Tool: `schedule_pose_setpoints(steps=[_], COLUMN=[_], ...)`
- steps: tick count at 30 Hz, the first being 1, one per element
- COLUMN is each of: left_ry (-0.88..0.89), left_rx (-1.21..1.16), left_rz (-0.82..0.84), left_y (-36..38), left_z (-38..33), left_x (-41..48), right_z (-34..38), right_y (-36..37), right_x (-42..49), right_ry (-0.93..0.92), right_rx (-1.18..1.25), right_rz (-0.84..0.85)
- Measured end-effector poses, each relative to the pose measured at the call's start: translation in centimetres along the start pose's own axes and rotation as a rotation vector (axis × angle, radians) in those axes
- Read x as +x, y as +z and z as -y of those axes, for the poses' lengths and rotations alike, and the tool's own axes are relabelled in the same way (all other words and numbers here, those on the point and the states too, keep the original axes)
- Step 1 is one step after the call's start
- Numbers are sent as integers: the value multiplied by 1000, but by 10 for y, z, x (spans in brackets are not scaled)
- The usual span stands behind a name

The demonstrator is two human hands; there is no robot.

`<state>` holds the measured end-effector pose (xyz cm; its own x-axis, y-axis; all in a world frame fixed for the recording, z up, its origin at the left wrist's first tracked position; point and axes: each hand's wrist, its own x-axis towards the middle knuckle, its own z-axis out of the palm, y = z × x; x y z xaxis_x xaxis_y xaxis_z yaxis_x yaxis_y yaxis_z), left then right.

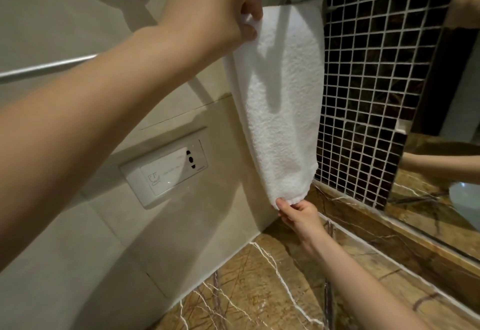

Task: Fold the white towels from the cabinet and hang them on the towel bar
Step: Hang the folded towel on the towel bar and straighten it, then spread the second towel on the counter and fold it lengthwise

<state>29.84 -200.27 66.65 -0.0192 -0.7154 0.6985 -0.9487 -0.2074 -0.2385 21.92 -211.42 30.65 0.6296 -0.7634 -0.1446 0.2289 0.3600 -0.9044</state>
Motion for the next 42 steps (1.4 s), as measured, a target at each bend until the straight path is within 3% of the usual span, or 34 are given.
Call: schedule_pose_setpoints(steps=[6, 10, 12, 16, 21, 24, 31, 42], left_ry=[79, 62, 15, -39, -37, -73, -91, 30], left_rx=[23, 25, -5, 14, -71, -104, -183, -339], left_rz=[-22, 1, 35, 52, -84, -145, -112, -196], left_y=[-5, -16, -23, -45, -86, -106, -99, -102], left_z=[2, 1, 0, -4, -16, -22, -31, -40], left_x=[0, -4, -9, -32, -73, -88, -99, -63], right_z=[10, 42, 69, 144, 243, 272, 272, 308], right_y=[-9, -15, -16, -2, 49, 78, 95, 96], right_x=[-12, -35, -52, -99, -166, -203, -239, -272], right_ry=[51, 109, 84, -299, -882, -1101, -990, -889], right_rx=[-104, -450, -767, -1362, -1484, -1546, -1806, -1881], right_rz=[2, 52, 42, -193, -448, -521, -601, -813])
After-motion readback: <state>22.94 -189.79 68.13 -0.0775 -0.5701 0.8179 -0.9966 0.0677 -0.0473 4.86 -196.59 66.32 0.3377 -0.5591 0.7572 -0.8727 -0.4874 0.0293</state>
